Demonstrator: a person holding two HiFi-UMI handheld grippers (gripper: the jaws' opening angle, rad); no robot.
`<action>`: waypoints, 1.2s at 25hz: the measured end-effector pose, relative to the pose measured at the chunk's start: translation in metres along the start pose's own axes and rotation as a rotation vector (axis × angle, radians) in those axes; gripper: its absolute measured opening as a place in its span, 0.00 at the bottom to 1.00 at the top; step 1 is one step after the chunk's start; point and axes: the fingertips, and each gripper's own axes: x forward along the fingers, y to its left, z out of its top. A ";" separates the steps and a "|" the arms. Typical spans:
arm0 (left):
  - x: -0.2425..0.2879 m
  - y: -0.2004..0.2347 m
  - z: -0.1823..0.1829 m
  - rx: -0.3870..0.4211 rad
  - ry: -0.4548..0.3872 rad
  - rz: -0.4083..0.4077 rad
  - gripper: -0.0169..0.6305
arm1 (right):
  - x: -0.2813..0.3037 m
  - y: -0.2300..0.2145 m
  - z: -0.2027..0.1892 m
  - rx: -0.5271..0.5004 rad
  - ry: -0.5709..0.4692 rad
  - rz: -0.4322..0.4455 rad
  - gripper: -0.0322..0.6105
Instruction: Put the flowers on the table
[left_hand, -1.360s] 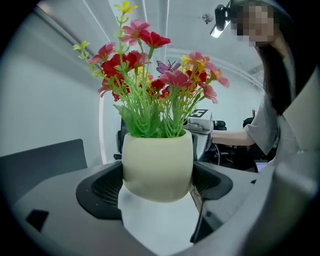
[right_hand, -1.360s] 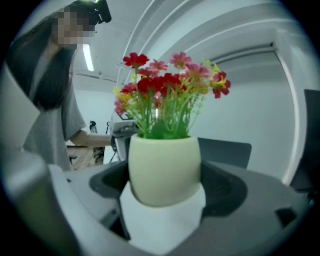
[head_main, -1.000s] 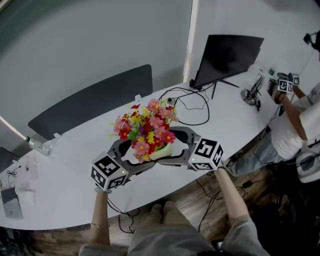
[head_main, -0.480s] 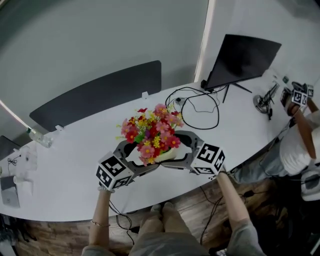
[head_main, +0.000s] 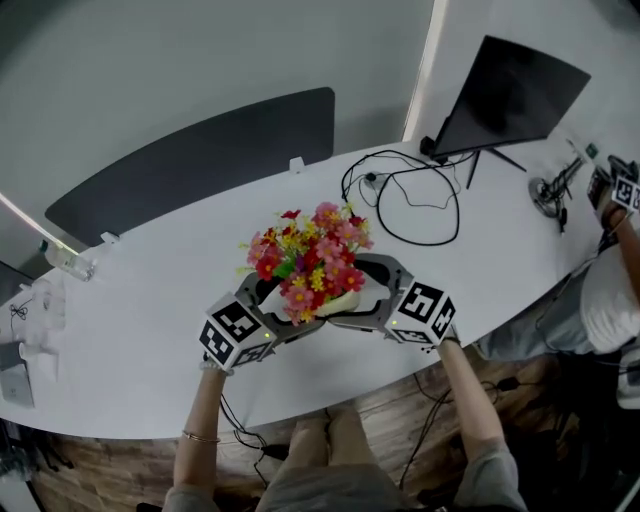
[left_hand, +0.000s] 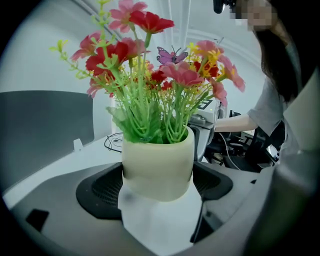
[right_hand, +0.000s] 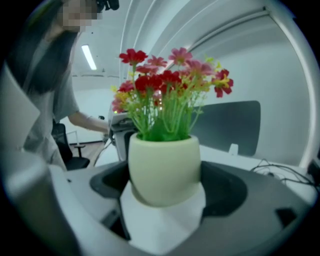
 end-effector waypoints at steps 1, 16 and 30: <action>0.003 0.002 -0.005 0.000 0.004 0.000 0.69 | 0.003 -0.002 -0.005 0.000 0.002 -0.001 0.73; 0.040 0.021 -0.056 0.000 0.084 0.035 0.69 | 0.025 -0.022 -0.064 -0.027 0.070 0.001 0.73; 0.052 0.026 -0.077 -0.015 0.123 0.069 0.69 | 0.035 -0.026 -0.084 -0.034 0.119 0.019 0.73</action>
